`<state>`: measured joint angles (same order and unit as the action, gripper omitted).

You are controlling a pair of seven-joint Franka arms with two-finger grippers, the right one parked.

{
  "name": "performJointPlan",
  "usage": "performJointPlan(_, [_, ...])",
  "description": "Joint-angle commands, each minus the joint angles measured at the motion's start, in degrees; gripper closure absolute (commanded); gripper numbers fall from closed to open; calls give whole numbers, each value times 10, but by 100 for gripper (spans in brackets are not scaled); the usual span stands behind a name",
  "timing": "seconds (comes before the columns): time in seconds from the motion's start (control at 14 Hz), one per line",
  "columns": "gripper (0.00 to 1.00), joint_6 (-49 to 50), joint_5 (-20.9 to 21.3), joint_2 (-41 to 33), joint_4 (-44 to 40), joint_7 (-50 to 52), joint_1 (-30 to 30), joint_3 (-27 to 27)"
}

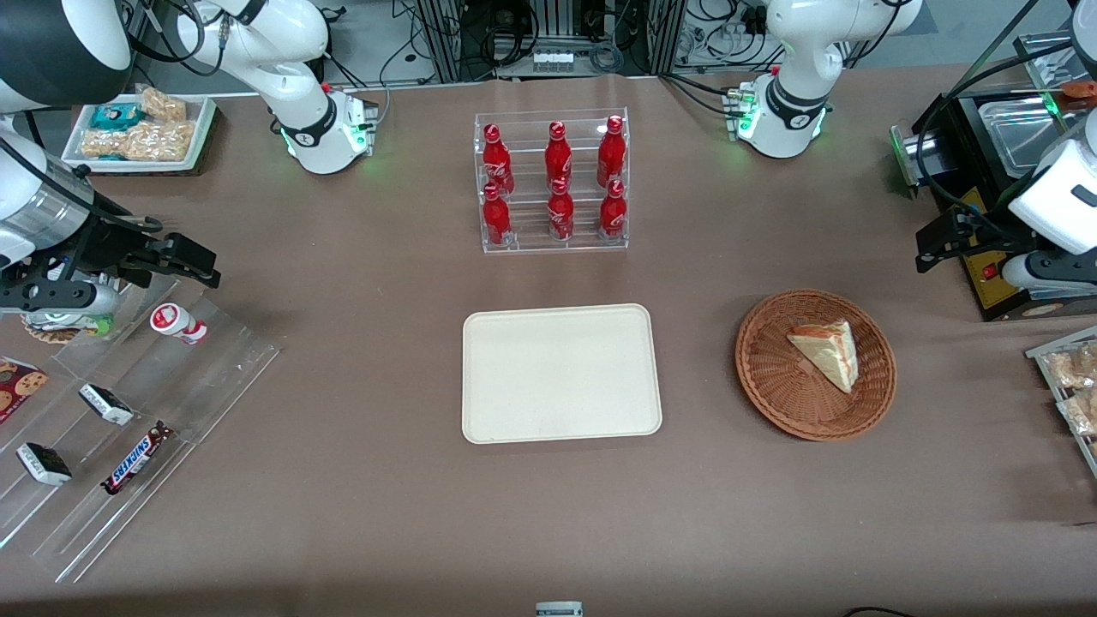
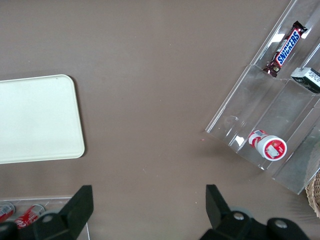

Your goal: Place sandwich from basket to tray

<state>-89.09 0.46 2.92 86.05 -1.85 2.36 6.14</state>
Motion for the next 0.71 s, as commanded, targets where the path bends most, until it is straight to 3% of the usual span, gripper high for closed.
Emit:
performJointPlan(0.0, [0, 17, -3, 6, -15, 0, -10, -10])
performJointPlan(0.64, [0, 40, -3, 6, 12, 4, -10, -12])
